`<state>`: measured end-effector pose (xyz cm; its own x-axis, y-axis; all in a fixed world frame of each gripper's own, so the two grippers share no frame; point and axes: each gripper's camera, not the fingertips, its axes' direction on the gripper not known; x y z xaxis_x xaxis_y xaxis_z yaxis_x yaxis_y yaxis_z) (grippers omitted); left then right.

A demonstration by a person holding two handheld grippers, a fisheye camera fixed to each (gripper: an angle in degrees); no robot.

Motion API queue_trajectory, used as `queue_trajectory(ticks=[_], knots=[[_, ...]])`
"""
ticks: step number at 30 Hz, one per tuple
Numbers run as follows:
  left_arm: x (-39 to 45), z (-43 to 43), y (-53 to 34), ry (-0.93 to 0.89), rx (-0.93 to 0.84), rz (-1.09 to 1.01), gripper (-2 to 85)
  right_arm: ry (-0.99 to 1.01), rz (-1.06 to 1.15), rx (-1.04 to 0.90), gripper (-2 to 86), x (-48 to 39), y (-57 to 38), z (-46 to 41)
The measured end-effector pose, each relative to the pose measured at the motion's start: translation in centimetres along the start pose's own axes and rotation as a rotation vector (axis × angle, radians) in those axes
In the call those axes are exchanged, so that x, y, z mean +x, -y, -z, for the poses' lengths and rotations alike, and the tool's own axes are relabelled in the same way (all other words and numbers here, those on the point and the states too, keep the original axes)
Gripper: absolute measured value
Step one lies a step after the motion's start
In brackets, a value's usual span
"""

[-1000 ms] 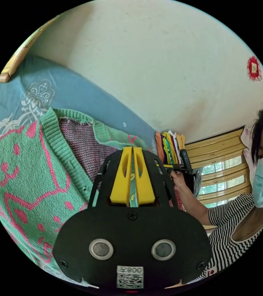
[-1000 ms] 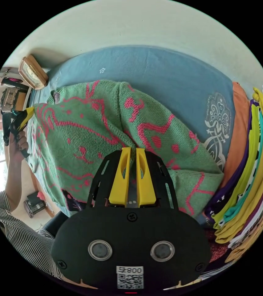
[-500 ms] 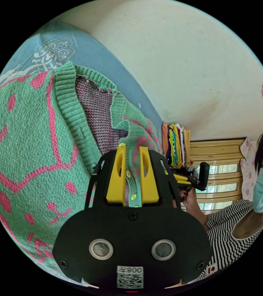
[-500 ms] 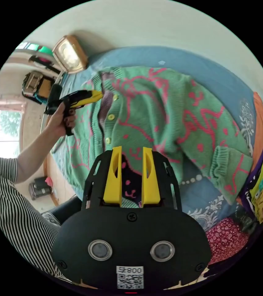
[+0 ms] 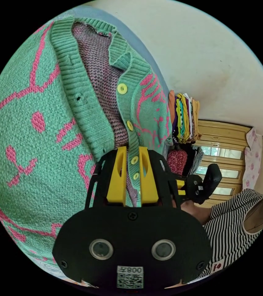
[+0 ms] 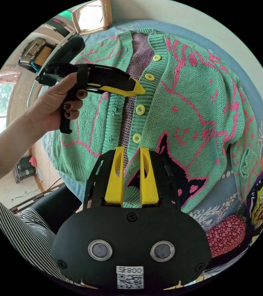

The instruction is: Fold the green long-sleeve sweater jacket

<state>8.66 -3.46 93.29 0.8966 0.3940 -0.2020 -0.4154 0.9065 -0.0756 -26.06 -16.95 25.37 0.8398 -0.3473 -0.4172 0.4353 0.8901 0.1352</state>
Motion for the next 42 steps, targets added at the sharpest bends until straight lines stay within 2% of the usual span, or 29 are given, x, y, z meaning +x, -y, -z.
queue_trajectory(ticks=[4, 9, 16, 22, 33, 38, 42], knots=[[-0.5, -1.1, 0.0, -0.011, -0.001, 0.005, 2.5, -0.049, -0.012, -0.02, 5.3, -1.1, 1.0, -0.2], [-0.2, -1.4, -0.4, -0.009, -0.005, -0.031, 1.3, 0.01, -0.017, 0.118, 5.4, -3.0, 0.8, 2.2], [-1.4, -2.2, -0.5, -0.032, 0.006, -0.026, 0.9, -0.067, -0.002, -0.022, 6.7, -4.8, 2.1, -3.4], [-2.4, -2.6, -0.9, -0.05, 0.016, -0.017, 0.8, -0.083, 0.017, -0.006, 4.3, -5.5, 2.8, -4.6], [-0.3, 2.3, -2.5, -0.123, 0.088, -0.08, 0.7, 0.387, 0.05, 0.085, 0.7, -3.7, 2.5, -1.0], [-2.6, 3.2, -4.0, 0.011, 0.078, -0.032, 0.7, 0.36, 0.055, 0.008, 0.6, -3.9, 4.1, -5.1], [-7.0, 2.7, -5.9, -0.037, 0.105, 0.087, 0.8, 0.468, 0.076, -0.08, 0.7, -3.9, 5.9, -8.7]])
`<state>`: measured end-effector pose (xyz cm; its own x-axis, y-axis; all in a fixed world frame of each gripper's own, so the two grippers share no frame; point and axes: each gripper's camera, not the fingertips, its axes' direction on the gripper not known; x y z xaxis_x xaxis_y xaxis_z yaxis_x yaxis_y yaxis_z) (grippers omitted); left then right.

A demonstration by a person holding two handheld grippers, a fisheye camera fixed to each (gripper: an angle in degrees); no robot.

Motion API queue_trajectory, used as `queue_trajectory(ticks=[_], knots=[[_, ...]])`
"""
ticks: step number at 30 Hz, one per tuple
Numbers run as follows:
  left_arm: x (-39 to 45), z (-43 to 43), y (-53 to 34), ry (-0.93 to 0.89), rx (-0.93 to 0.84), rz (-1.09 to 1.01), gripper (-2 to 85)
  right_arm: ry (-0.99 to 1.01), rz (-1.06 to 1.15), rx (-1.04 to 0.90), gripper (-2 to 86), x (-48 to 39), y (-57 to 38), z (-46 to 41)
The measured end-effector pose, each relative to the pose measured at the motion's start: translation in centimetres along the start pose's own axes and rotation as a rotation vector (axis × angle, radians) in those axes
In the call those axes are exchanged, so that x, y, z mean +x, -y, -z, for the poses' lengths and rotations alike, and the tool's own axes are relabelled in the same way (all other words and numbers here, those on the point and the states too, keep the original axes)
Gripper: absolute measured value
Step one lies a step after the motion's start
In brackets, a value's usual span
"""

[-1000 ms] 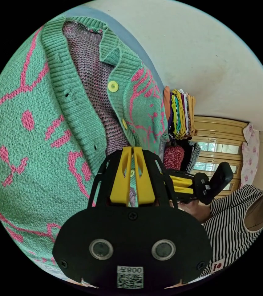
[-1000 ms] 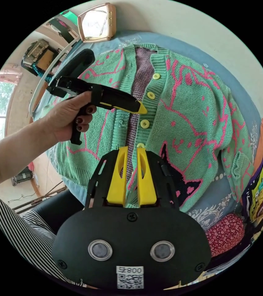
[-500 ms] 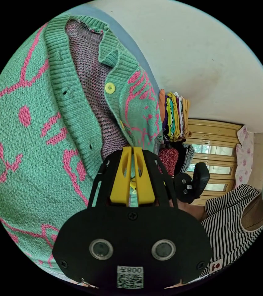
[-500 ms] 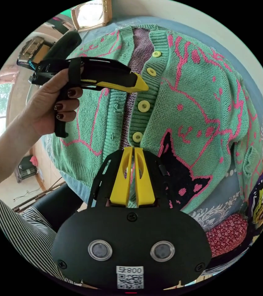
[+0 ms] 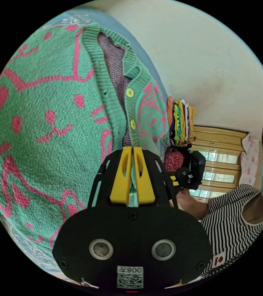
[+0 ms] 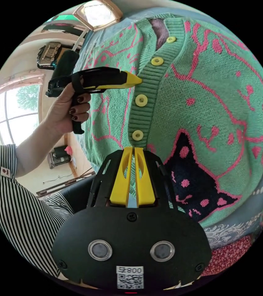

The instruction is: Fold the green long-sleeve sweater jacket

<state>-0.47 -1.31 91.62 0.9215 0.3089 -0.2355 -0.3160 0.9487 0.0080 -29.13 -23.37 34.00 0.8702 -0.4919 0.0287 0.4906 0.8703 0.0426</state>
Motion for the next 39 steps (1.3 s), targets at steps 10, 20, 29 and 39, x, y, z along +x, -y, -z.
queue_trajectory(ticks=[10, 20, 29, 39], knots=[[-1.0, 0.1, -1.5, 0.066, -0.009, 0.03, 1.6, -0.001, 0.006, -0.135, 1.4, 2.0, 0.9, -2.9], [3.4, 6.3, 9.0, 0.089, 0.191, -0.191, 7.3, 0.015, 0.02, -0.137, 1.4, 3.6, 1.6, -3.6], [4.7, 3.3, 20.4, 0.231, 0.034, -0.23, 5.7, 0.05, 0.024, -0.132, 1.4, 4.9, 1.9, -2.9], [9.3, 9.4, 21.9, 0.156, 0.216, -0.314, 0.8, 0.032, 0.053, -0.133, 1.6, 5.3, 1.7, -1.4]])
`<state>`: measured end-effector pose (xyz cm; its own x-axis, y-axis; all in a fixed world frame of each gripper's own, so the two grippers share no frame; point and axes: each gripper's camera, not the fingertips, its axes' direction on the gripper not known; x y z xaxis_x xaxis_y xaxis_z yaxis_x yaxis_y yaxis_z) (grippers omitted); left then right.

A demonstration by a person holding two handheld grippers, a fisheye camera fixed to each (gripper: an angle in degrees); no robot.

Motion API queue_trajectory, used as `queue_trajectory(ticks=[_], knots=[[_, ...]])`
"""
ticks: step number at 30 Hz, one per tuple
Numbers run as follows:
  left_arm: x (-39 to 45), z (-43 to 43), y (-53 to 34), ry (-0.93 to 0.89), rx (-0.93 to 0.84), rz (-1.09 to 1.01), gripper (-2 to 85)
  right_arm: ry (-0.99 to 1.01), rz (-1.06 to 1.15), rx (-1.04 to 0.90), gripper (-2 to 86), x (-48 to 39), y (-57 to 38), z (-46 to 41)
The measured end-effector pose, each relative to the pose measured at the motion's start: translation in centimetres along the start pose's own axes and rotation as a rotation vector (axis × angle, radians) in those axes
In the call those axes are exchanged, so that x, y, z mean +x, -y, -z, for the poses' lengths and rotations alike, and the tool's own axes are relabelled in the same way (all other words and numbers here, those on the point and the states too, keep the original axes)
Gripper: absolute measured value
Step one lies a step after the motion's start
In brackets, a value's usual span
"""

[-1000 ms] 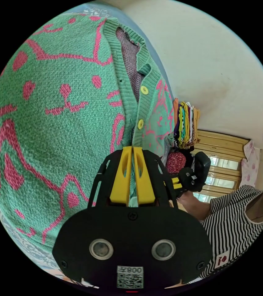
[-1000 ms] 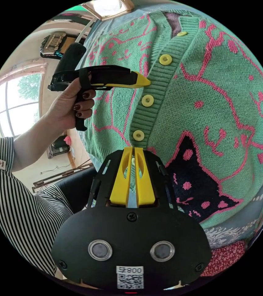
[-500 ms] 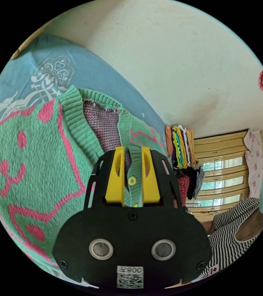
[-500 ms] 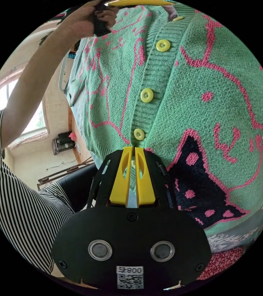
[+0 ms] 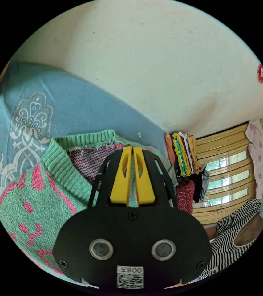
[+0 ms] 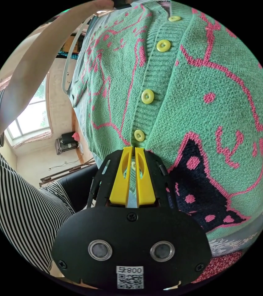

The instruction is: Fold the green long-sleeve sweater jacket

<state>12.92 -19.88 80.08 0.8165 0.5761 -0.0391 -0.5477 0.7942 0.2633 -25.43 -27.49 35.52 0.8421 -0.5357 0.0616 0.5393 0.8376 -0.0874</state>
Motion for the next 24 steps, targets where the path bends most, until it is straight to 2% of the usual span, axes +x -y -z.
queue_trajectory(ticks=[6, 12, 14, 17, 19, 22, 24], knots=[[-1.5, -2.1, 1.3, 0.128, -0.129, 0.039, 1.2, 0.034, -0.006, 0.009, 2.2, 0.3, -0.8, 1.5], [-0.1, 2.5, -1.2, 0.171, 0.011, 0.05, 2.2, 0.18, -0.052, 0.117, 2.6, 0.9, -3.9, 4.8], [0.9, 4.3, -2.4, 0.141, 0.043, 0.039, 2.2, 0.228, -0.086, 0.149, 2.3, 1.5, -5.1, 6.4], [3.3, 6.0, -5.1, 0.069, 0.035, -0.003, 1.9, 0.288, -0.103, 0.307, 1.3, 2.3, -6.9, 10.8], [5.1, 5.6, -7.7, 0.009, -0.036, -0.023, 1.4, 0.259, -0.082, 0.381, 0.7, 2.3, -7.3, 13.5], [7.4, 3.8, -10.8, -0.013, -0.172, -0.039, 0.7, 0.106, -0.034, 0.44, 0.3, 1.4, -6.7, 16.9], [8.8, 3.1, -12.4, 0.0, -0.232, -0.042, 0.5, -0.159, -0.083, 0.473, 0.2, 1.3, -5.4, 19.7]])
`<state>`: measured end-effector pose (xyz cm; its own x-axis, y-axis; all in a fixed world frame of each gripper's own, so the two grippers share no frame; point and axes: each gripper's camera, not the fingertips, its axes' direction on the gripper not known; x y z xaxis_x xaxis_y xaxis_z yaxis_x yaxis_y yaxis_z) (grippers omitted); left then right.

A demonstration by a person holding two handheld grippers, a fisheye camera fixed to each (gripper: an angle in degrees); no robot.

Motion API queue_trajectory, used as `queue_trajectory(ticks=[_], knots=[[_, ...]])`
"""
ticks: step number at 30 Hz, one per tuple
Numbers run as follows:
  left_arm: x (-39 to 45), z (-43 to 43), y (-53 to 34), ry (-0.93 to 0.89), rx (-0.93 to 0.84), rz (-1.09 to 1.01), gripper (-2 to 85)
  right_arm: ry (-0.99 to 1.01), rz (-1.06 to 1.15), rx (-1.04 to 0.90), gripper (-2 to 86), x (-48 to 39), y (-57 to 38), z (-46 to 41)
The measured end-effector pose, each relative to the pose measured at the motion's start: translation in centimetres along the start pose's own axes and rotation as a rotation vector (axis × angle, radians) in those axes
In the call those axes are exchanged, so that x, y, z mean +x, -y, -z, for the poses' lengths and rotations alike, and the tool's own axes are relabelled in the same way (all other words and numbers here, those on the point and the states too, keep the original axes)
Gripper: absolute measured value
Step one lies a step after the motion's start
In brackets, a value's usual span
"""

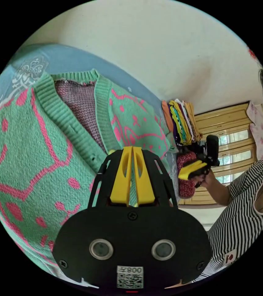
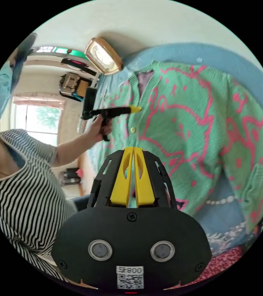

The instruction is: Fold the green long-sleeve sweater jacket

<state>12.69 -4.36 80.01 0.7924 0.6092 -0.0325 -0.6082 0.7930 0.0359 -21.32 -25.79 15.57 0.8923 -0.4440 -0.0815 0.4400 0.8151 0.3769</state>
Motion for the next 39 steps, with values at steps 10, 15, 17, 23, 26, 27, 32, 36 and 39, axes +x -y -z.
queue_trajectory(ticks=[10, 15, 17, 23, 26, 27, 32, 36, 39], knots=[[3.8, 0.3, -3.0, 0.118, -0.073, -0.023, 0.1, -0.532, -0.038, 0.001, -0.3, 3.0, 8.4, -0.6], [6.0, 1.9, -3.0, 0.17, -0.098, -0.057, 0.1, -0.616, 0.033, -0.045, -0.4, 1.7, 9.3, 0.5], [6.9, 2.8, -3.0, 0.21, -0.098, -0.074, 0.1, -0.706, 0.037, -0.044, -0.4, 2.0, 10.4, 1.1], [8.7, 5.8, -4.6, 0.223, -0.062, -0.048, 0.2, -0.609, 0.056, -0.01, -0.5, 1.3, 9.9, 3.3], [9.8, 8.7, -6.6, 0.21, -0.013, -0.02, 0.2, -0.595, 0.018, 0.084, -0.3, -0.2, 6.1, 5.3], [10.1, 9.7, -7.6, 0.212, -0.007, 0.001, 0.1, -0.575, 0.002, 0.088, -0.2, -0.6, 4.4, 5.6], [9.6, 13.3, -11.4, 0.254, -0.019, 0.107, 0.2, -0.477, -0.108, -0.046, -0.1, 0.3, -1.2, 3.1], [8.4, 15.6, -13.4, 0.282, -0.033, 0.178, 0.3, -0.54, -0.138, -0.088, -0.1, 2.5, -1.3, 1.7], [8.4, 18.4, -14.1, 0.338, -0.004, 0.206, 0.2, -0.727, -0.101, -0.126, -0.2, 3.2, 0.4, 1.9]])
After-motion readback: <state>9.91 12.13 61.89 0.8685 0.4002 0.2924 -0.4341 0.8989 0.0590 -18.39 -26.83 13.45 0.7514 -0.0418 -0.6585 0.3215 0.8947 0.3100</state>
